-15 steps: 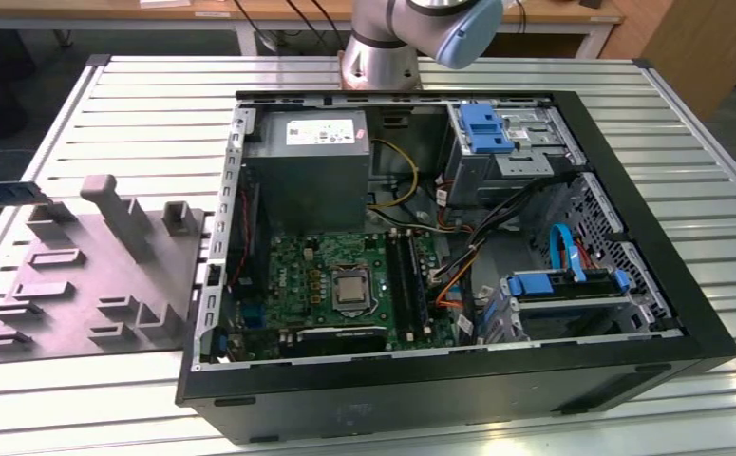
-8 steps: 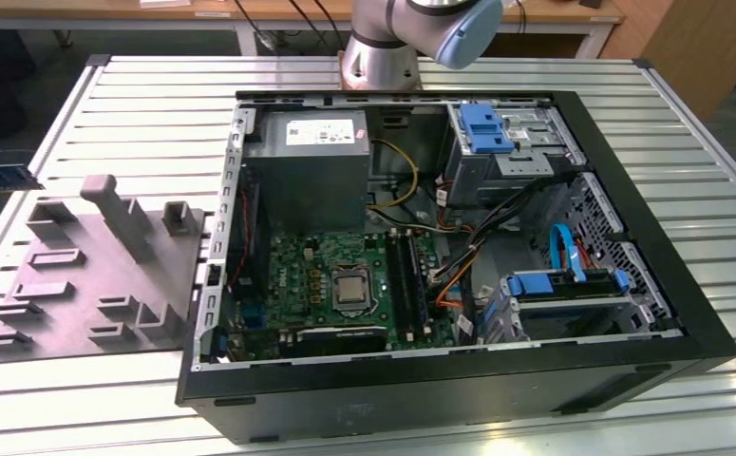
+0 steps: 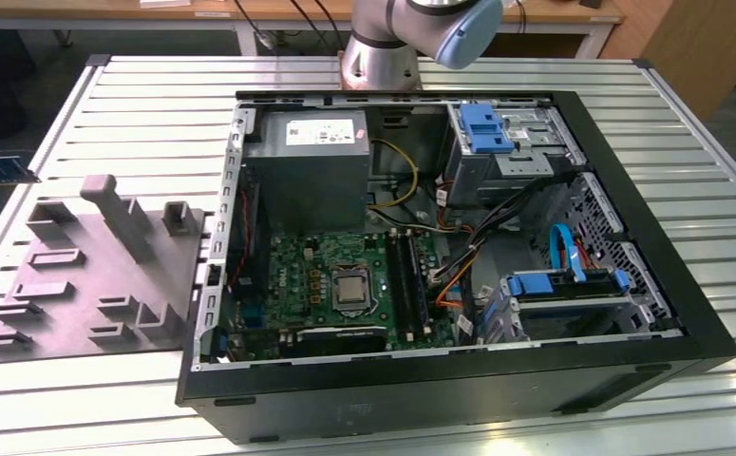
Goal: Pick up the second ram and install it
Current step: 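Pick up the second ram and move it above second insertion slot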
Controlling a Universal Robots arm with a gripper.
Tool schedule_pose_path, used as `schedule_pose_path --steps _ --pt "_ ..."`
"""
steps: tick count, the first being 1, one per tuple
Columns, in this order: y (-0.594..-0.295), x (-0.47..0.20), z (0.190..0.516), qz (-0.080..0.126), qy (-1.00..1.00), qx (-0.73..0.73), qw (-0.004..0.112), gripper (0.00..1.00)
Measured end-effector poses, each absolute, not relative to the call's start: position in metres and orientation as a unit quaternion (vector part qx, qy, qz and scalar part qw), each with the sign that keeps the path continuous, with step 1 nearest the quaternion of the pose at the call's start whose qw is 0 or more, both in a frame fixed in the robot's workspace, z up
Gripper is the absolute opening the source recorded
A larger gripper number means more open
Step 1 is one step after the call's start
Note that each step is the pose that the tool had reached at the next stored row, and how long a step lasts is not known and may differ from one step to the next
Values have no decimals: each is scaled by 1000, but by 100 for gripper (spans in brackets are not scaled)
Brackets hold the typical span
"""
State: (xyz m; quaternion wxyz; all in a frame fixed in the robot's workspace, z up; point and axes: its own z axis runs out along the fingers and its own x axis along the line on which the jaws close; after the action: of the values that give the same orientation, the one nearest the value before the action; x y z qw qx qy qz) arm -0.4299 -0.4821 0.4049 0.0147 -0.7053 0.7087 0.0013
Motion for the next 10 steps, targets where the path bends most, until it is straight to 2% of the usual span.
schedule_pose_path --steps 10 --pt "-481 -422 405 1 709 -705 15 14"
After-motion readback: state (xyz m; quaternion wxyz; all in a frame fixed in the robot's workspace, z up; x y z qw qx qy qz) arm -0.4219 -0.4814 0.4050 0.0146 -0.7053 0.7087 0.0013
